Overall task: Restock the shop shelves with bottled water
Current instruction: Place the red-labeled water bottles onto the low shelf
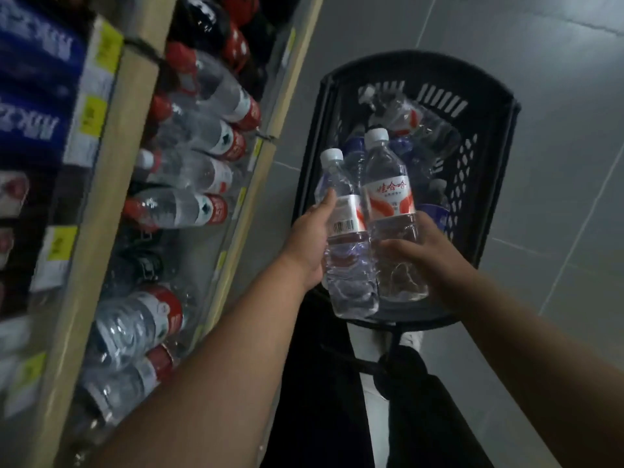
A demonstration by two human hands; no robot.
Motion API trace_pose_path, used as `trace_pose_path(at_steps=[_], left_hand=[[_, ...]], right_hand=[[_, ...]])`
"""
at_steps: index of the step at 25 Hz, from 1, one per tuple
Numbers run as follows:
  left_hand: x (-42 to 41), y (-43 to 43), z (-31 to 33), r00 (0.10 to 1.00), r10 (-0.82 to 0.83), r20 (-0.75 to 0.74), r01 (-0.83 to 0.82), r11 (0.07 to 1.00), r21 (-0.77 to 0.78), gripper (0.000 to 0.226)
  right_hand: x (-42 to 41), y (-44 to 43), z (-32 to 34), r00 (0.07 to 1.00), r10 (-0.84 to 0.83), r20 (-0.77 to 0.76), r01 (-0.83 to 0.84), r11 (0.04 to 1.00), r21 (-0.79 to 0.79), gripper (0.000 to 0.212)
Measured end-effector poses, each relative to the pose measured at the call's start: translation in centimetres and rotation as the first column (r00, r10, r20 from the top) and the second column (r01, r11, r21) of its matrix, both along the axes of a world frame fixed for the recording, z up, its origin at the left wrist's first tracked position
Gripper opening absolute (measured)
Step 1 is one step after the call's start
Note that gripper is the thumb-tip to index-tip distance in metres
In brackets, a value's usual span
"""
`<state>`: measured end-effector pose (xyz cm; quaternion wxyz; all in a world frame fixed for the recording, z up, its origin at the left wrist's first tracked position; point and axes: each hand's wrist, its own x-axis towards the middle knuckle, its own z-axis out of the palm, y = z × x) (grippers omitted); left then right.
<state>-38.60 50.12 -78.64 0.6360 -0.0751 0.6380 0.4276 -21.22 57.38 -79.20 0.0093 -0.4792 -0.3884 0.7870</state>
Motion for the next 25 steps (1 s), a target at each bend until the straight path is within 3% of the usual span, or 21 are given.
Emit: trace_pose_path(at_steps=[4,7,9,14,17,21,25], left_hand=[[2.9,-6.6,1.1,0.981,0.191,0.036,-0.193,0.981,0.036,0.062],[3.7,-11.8,3.1,0.955,0.288,-0.068,-0.284,0.957,0.066,0.046],[3.7,-15.5,4.2,0.922,0.362,-0.137,-0.357,0.932,0.064,0.047],[2.8,-27.0,5.2,0.817,0.543,-0.195,-0.544,0.837,0.051,0.026],[2.4,-34.4,6.2,0.724,0.651,-0.227,-0.653,0.754,0.080,0.022],[2.8,-44.5,8.0,0.573,0.760,-0.307,-0.750,0.637,0.177,0.008],[3.7,-54.6,10.2,0.515,0.769,-0.379,-0.772,0.609,0.185,0.026]], right_hand=[[0.7,-2.8,1.9,0.991,0.134,-0.017,-0.133,0.991,0.026,0.062],[-0.4,-6.3,3.6,0.975,0.212,-0.066,-0.212,0.977,0.016,0.050],[-1.6,-9.3,4.6,0.957,0.266,-0.114,-0.267,0.964,0.008,0.044],[-6.0,-18.6,5.6,0.903,0.403,-0.150,-0.405,0.914,0.019,0.046],[-8.3,-25.1,6.0,0.825,0.522,-0.216,-0.524,0.850,0.050,0.029],[-9.6,-35.1,7.5,0.731,0.650,-0.207,-0.639,0.759,0.126,0.038],[-9.9,-44.9,9.5,0.643,0.695,-0.321,-0.668,0.714,0.209,0.033]])
